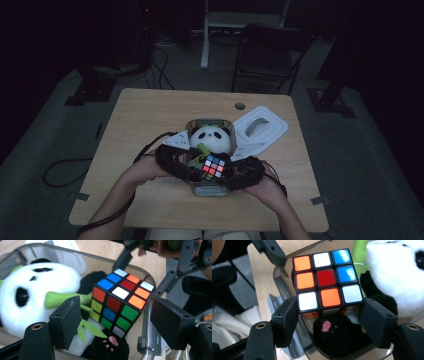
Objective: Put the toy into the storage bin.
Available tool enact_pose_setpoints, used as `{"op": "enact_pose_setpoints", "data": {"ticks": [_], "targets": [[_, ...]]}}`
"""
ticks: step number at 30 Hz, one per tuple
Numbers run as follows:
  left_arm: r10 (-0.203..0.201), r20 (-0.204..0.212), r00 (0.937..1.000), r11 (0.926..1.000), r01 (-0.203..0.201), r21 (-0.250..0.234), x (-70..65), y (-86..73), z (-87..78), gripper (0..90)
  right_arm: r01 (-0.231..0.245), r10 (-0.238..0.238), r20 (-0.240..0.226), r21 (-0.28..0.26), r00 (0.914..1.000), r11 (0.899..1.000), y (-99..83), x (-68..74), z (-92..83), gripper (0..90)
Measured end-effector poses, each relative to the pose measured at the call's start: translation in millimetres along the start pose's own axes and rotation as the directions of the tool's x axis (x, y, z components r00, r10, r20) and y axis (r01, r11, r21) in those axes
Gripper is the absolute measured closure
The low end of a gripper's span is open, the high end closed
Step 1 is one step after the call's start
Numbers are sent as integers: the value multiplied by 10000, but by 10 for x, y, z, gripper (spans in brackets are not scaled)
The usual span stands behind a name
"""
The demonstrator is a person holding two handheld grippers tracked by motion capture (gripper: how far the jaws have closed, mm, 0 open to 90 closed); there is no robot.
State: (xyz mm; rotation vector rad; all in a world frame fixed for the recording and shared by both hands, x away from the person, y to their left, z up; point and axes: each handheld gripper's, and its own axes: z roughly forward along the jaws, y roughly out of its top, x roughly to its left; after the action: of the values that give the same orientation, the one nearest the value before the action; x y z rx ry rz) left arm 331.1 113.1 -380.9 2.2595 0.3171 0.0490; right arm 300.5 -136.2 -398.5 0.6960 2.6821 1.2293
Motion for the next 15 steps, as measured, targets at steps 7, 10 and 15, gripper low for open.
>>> {"op": "enact_pose_setpoints", "data": {"ticks": [7,10,15], "targets": [[297,386,9988,9995,-301,104,55,56,130,237,341,-331,-334,291,9989,9990,63,-46,6,327],[361,528,9980,9989,-376,278,30,71,198,238,329,-318,-442,240,9985,9992,67,-62,8,328],[245,203,9995,9976,-257,643,-18,45,240,253,625,-595,-1060,253,9926,9977,84,-156,26,327]]}}
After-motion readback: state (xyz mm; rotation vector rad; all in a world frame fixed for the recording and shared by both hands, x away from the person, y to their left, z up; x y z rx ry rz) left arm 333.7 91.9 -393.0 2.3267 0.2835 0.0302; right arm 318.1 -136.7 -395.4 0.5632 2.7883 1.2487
